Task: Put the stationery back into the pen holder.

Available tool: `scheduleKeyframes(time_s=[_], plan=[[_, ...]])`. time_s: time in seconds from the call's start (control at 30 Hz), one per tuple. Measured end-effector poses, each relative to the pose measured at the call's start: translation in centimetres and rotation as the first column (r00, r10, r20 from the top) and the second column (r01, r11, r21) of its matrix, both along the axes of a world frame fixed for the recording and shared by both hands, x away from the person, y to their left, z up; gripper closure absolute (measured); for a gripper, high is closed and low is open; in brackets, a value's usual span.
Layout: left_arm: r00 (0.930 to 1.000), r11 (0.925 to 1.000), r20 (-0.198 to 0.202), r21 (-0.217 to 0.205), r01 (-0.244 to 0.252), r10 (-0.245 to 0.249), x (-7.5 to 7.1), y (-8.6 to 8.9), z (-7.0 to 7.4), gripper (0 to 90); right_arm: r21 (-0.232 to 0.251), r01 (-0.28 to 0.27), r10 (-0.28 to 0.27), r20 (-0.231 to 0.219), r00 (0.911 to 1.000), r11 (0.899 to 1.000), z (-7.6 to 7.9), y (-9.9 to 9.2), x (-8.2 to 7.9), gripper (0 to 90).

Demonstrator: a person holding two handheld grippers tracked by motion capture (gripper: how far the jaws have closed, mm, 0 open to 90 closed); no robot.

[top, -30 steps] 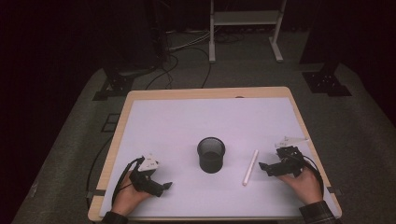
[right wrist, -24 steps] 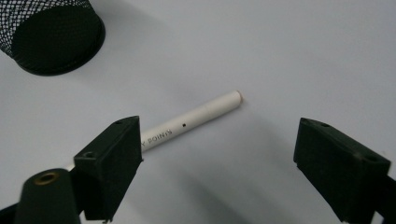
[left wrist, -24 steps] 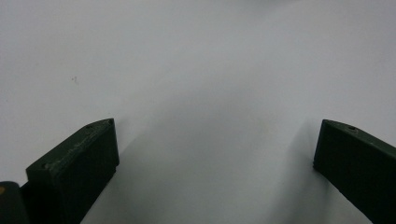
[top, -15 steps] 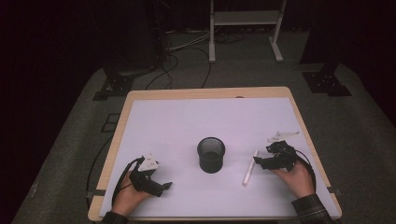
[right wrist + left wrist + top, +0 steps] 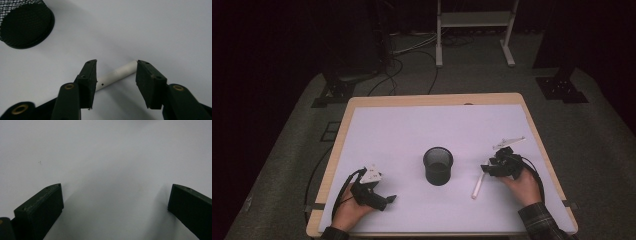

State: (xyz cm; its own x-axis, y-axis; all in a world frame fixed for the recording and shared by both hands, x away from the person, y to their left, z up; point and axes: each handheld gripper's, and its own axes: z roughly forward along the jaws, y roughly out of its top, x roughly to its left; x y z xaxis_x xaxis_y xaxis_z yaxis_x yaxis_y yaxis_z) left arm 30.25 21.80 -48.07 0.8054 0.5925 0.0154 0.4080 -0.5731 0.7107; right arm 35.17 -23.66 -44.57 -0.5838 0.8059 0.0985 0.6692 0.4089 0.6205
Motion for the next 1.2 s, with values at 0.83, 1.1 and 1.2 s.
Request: scheduleKeyframes(time_s=[0.83,1.1,1.2], plan=[[1.0,1.0,0.0,0.001,0.0,0.0,0.0,0.0,0.0,0.0,-0.052,-0.005,0.001,-0.071,0.9975,0.999,-1.0,0.7,1.1,64.7],[1.0,1.0,0.0,0.001,0.001,-0.001,0.0,0.0,0.0,0.0,-0.133,-0.04,0.021,-0.14,0.9899,0.99,-0.4,1.5,2.1,66.6],[1.0,1.0,-0.003,-0.001,-0.001,0.001,0.0,0.0,0.0,0.0,-0.173,-0.058,0.028,-0.171,0.9849,0.983,-0.1,2.0,2.6,67.9]])
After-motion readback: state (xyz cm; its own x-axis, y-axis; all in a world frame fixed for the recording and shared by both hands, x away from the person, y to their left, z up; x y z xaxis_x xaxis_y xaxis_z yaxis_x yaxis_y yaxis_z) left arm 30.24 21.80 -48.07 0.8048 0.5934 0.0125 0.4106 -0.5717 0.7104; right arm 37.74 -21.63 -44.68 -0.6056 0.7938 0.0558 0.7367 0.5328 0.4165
